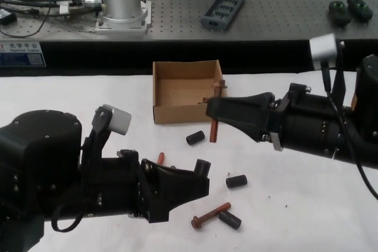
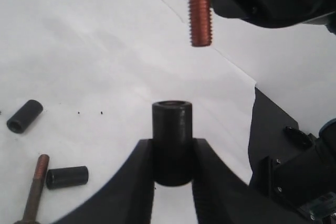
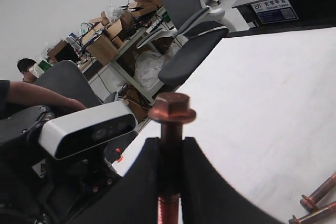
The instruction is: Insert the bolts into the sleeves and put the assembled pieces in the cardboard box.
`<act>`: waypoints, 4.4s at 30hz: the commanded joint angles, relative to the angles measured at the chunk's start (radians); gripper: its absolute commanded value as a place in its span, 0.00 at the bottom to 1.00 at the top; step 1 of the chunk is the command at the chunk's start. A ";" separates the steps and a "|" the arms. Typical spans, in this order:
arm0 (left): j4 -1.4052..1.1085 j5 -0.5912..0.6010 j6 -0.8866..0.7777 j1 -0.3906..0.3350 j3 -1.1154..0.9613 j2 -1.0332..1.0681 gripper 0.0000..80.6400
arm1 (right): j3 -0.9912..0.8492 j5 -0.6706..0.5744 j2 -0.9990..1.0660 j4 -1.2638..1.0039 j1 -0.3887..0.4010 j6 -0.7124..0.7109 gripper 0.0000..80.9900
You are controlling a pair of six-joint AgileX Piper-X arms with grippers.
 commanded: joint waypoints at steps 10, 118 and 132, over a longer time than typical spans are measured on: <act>-0.065 -0.066 -0.035 -0.004 0.000 0.001 0.00 | 0.000 -0.013 0.012 -0.030 0.002 -0.007 0.05; -0.509 -0.154 -0.437 -0.005 0.134 0.001 0.00 | 0.000 -0.348 0.051 -0.061 0.020 0.052 0.30; -0.629 -0.262 -0.298 -0.005 0.119 0.001 0.00 | -0.009 -0.230 0.049 -0.052 -0.113 0.133 0.43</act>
